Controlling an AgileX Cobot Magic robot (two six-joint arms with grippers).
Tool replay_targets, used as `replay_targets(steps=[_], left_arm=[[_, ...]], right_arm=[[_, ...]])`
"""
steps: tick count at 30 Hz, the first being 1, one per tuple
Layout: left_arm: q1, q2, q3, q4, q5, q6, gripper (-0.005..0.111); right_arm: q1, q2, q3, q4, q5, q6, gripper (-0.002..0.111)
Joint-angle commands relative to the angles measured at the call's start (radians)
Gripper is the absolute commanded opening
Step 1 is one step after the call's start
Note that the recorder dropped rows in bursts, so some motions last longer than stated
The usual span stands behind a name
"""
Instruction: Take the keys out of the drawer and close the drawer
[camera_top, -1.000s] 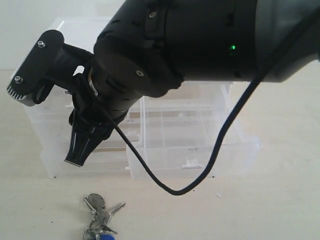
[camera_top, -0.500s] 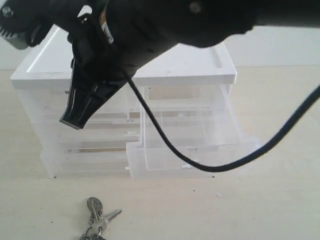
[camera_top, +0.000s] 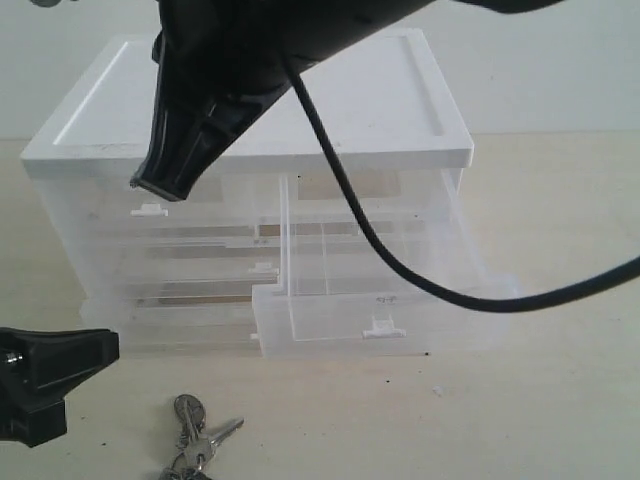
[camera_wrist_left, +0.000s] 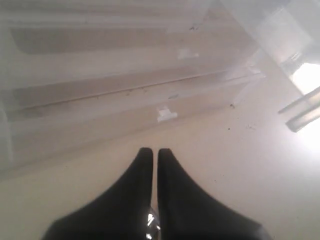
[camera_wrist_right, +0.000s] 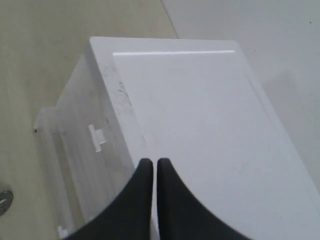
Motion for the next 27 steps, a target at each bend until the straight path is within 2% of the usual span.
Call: replay_targets(steps=[1, 14, 23, 27], left_arm=[[-0.005, 0.15, -0.041, -0.015, -0.015, 0.025, 0.005], [-0.005, 0.438, -0.171, -0.206, -0.023, 0.193, 0.005], [-0.005, 0.507, -0.226, -0.229, -0.038, 0.23, 0.005], [-0.005, 0.513, -0.243, -0.285, -0.038, 0.265, 0.005]], right_arm=[[0.001, -0.013, -0.003, -0.053, -0.023, 0.025, 0.0], [0.001, -0.013, -0.003, -0.055, -0.039, 0.035, 0.0], [0.001, -0.013, -0.003, -0.055, -0.04, 0.038, 0.0], [0.001, -0.013, -0.003, -0.055, -0.04, 0.038, 0.0]])
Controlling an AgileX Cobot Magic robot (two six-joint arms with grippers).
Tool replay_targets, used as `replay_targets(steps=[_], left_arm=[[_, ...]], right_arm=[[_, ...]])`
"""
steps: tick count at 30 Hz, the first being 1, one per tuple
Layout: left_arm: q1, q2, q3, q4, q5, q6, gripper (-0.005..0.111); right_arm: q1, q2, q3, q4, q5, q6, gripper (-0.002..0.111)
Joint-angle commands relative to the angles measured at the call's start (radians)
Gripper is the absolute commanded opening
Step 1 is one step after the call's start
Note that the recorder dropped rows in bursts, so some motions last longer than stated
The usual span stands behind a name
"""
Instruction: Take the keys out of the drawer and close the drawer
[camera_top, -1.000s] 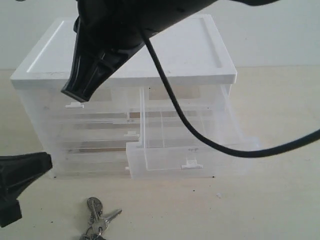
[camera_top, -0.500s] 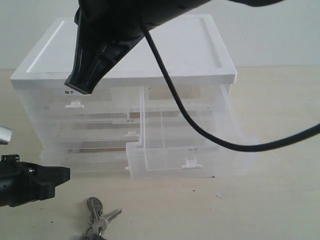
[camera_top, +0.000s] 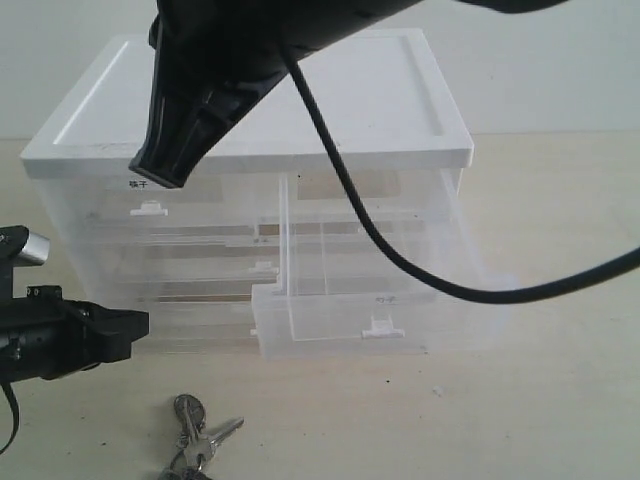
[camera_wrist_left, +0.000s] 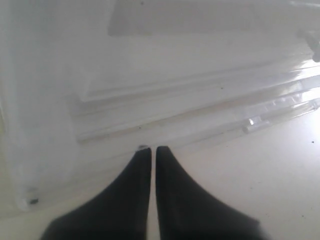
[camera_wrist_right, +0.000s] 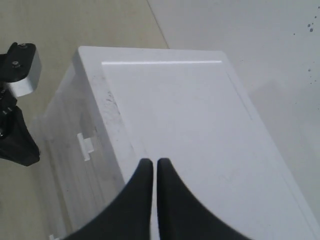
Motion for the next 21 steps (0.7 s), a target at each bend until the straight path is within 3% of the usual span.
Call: replay_targets(steps=[1, 11, 15, 17, 21], left_arm=[[-0.005, 0.004, -0.024, -0.087, -0.036, 0.052, 0.005], [-0.005, 0.004, -0.024, -0.04, -0.105, 0.018, 0.005], [-0.005, 0.003, 0.014, -0.021, -0.073, 0.006, 0.005], [-0.029, 0.003, 0.025, -0.019, -0.015, 0.007, 0.005], [-0.147, 0.003, -0.014, -0.087, 0.163, 0.061, 0.005]], right_arm=[[0.001, -0.013, -0.003, -0.007, -0.008, 0.008, 0.0], [0.001, -0.013, -0.003, -0.011, -0.012, 0.008, 0.0], [-0.036, -0.002, -0.003, -0.112, 0.025, 0.072, 0.0], [-0.112, 0.018, -0.003, -0.112, 0.013, 0.154, 0.0], [-0.249, 0.049, -0.003, -0.055, -0.015, 0.189, 0.0]])
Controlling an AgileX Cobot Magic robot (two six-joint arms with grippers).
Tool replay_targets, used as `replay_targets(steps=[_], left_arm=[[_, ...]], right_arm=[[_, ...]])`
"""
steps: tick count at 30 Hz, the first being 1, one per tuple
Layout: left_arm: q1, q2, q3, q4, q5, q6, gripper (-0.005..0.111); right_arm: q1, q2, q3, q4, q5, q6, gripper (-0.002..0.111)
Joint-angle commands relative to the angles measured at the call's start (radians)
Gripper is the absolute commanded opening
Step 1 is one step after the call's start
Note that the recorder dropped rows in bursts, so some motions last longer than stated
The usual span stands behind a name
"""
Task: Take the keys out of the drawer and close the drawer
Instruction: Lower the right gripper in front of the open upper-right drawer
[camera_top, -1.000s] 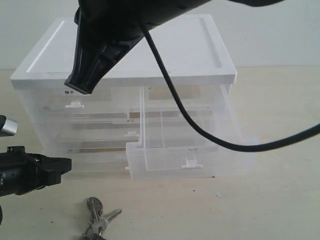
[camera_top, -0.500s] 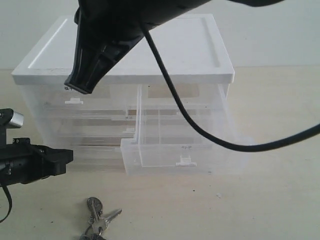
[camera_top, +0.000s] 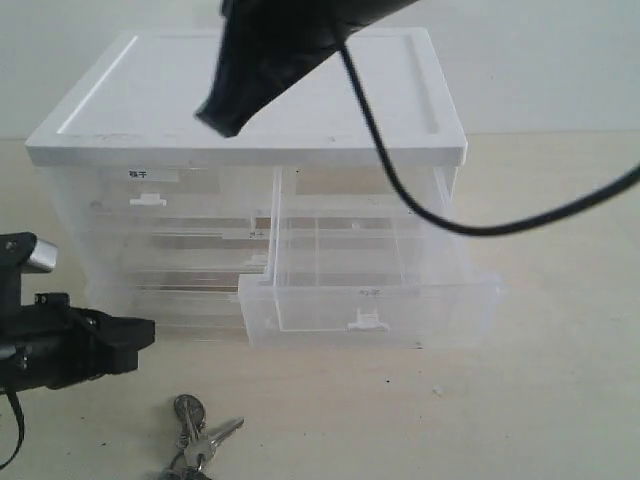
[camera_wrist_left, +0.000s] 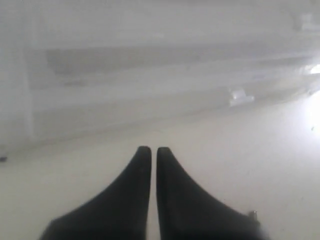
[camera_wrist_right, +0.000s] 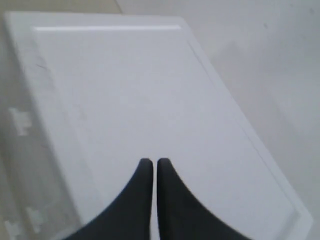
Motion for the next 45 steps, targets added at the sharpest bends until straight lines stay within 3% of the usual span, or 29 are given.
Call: replay_targets(steps=[1, 6, 14, 20, 32, 36, 45], left_arm=[[-0.12, -0.002, -0.038, -0.105, 0.152, 0.095, 0.005], [-0.163, 0.019, -0.077, -0.348, 0.145, 0.276, 0.005], [-0.185, 0.129, -0.144, -0.274, 0.098, 0.203, 0.005], [-0.187, 0.131, -0.156, -0.35, 0.037, 0.254, 0.005], [-0.187, 0.133, -0.178, -0.288, 0.015, 0.189, 0.005], [-0.187, 0.096, -0.176, -0.182, 0.015, 0.111, 0.005], [-0.187, -0.131, -0.085, -0.178, 0.023, 0.118, 0.005]], right_arm=[[-0.129, 0.029, -0.003, 0.063, -0.03, 0.041, 0.0], [-0.144, 0.035, -0.003, 0.163, -0.067, -0.047, 0.0], [-0.146, 0.06, -0.003, 0.17, -0.073, -0.047, 0.0], [-0.146, 0.074, -0.003, 0.179, -0.067, -0.057, 0.0], [-0.146, 0.102, -0.003, 0.185, -0.064, -0.077, 0.0], [-0.146, 0.079, -0.003, 0.185, -0.06, -0.082, 0.0], [-0.138, -0.001, -0.003, 0.185, -0.047, -0.088, 0.0]])
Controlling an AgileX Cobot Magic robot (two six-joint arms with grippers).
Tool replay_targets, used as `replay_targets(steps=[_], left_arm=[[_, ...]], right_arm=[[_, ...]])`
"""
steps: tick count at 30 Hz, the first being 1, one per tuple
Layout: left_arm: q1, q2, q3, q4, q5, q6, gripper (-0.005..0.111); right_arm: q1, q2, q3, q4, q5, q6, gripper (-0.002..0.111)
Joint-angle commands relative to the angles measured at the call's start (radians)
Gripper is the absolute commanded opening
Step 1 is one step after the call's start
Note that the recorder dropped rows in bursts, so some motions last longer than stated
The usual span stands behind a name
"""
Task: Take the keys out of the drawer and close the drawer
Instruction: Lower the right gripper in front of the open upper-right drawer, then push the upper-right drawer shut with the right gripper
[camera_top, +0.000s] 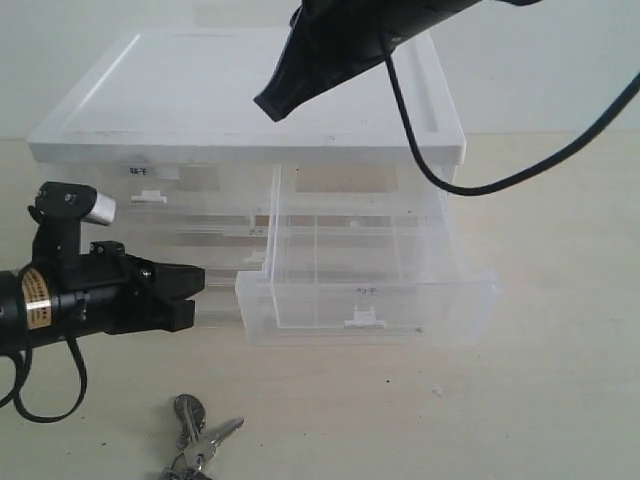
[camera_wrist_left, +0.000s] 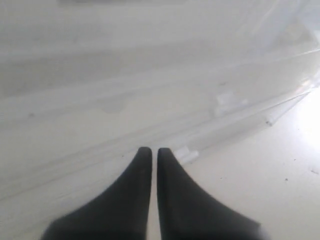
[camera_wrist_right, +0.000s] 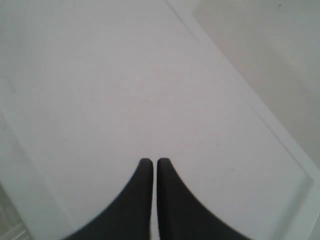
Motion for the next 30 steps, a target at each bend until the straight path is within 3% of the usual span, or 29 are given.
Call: replay_targets(steps=[1, 7, 9, 11, 12, 15, 18, 23, 26, 30], left_arm=[[-0.001, -0.13, 0.049, -0.002, -0.017, -0.001, 0.005], [-0.001, -0.297, 0.11, -0.015, -0.021, 0.012, 0.005], [-0.001, -0.368, 0.134, -0.015, -0.021, 0.012, 0.005], [-0.001, -0.444, 0.161, -0.015, -0.015, 0.012, 0.005], [-0.001, -0.459, 0.166, -0.015, -0.015, 0.012, 0.005], [-0.001, -0.49, 0.177, -0.015, -0.015, 0.012, 0.005], [-0.001, -0.49, 0.18, -0.015, -0.007, 0.012, 0.005], [-0.001, -0.49, 0.18, -0.023, -0.007, 0.012, 0.005], [-0.001, -0.49, 0.18, -0.023, -0.007, 0.012, 0.005], [-0.001, -0.49, 0.18, -0.023, -0.007, 0.012, 0.005]], right_arm=[[0.007, -0.061, -0.003, 0.005, 0.024, -0.021, 0.0], [0.133, -0.116, -0.008, 0.005, 0.232, -0.197, 0.0], [0.192, -0.116, -0.025, 0.025, 0.385, -0.213, 0.0], [0.232, -0.116, -0.025, 0.198, 0.684, -0.323, 0.0], [0.232, -0.117, -0.023, 0.247, 0.716, -0.345, 0.0], [0.232, -0.156, 0.072, 0.451, 0.711, -0.443, 0.0], [0.232, -0.144, 0.192, 0.451, 0.669, -0.492, 0.0], [0.232, -0.14, 0.324, 0.214, 0.411, -0.406, 0.0], [0.232, -0.14, 0.339, 0.036, 0.372, -0.279, 0.0], [0.232, -0.14, 0.339, -0.065, 0.359, -0.206, 0.0]])
